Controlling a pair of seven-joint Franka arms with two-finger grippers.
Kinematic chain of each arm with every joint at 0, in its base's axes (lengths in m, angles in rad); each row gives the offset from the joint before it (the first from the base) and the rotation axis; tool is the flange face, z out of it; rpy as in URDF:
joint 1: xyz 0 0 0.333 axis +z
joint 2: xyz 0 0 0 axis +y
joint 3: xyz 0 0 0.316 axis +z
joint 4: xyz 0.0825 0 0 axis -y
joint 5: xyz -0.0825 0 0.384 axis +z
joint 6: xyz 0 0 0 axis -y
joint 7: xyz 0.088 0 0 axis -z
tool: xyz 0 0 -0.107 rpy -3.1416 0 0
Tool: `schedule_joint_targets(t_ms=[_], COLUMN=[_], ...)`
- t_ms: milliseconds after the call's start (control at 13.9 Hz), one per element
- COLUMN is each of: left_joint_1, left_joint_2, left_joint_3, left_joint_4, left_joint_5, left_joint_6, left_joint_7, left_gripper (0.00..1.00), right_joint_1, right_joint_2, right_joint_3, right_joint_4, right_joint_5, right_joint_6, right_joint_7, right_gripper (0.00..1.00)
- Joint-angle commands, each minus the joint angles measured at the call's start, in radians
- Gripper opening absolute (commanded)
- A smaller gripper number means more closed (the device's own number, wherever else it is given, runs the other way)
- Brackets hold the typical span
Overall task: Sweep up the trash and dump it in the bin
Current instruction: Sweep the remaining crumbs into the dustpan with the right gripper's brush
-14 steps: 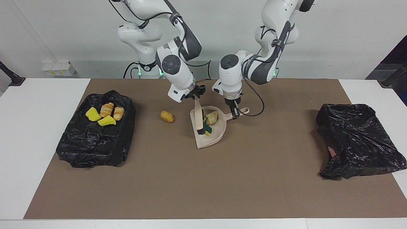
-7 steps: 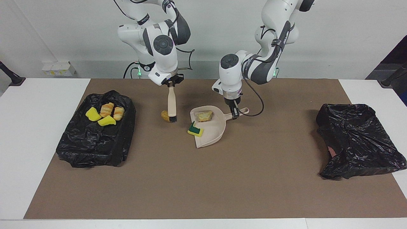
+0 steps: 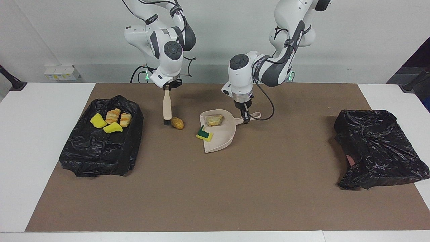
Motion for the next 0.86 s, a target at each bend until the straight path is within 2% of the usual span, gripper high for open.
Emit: schedule_joint_targets(t_ms=[0,216,360,792], left_joint_1=[-0.005,-0.005,-0.002,0.007], left_joint_2=[-0.043,-0.046,-0.053,-0.053], left_joint_3=[0.005,0.005,0.003,0.005], left_joint_4=[-0.045,-0.052,-0.069,-0.072], left_joint_5=[0.000,0.000,0.000,-0.003], left_joint_6=[0.013,0.007,0.011,0.018], left_joint_7=[0.006,0.006,0.009,0.026], left_gripper=[0.00,0.00,0.00,0.00], right_joint_1=[-0.016,-0.014,0.001,0.018], right_joint_2=[-0.013,0.100,0.157,0.180], right_joint_3=[0.007,0.010,0.016,0.110], right_joint_4=[-0.053,-0.030,0.038,0.104], right_joint_5=[-0.021,0.036,0.113,0.467], right_joint_6=[0.057,0.176,0.170,0.192], right_joint_7=[-0.034,-0.092,-0.100,-0.220], right_gripper=[0.00,0.00,0.00,0.00])
